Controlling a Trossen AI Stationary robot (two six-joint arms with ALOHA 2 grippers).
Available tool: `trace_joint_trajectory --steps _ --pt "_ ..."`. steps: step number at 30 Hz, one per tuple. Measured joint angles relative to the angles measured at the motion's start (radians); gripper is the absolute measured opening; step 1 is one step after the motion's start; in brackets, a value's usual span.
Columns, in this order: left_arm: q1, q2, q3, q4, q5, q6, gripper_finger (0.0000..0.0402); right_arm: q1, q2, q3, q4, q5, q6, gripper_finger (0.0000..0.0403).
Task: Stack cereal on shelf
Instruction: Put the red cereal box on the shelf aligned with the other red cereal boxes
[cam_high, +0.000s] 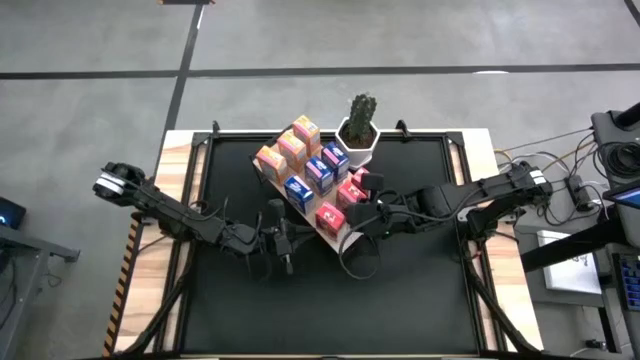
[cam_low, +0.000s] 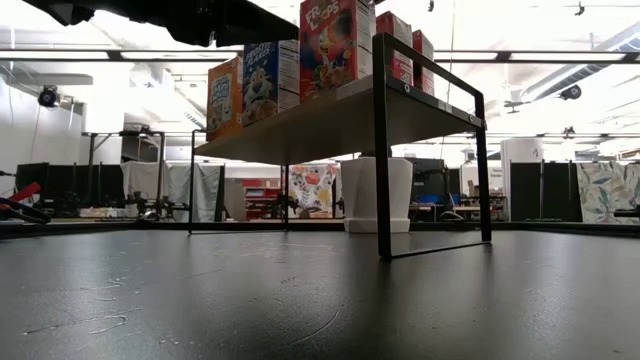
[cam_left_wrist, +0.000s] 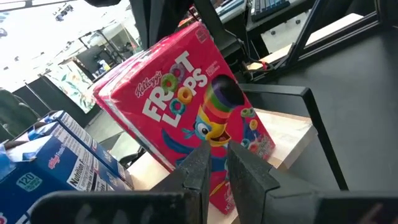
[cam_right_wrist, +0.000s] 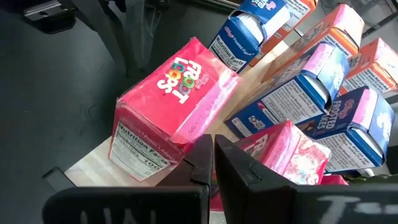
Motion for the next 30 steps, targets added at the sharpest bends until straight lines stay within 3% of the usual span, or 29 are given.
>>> trace_joint_trajectory --steps 25,30 --pt "-0.014 -0.013 0.0 0.008 -0.002 0.038 0.0037 0.022 -0.066 0.0 0.0 0.012 -0.023 0.0009" --pt "-0.051 -0.064 0.0 -0.019 -0.065 0.098 0.0037 0.058 -0.084 0.0 -0.001 0.011 -0.021 0.0009"
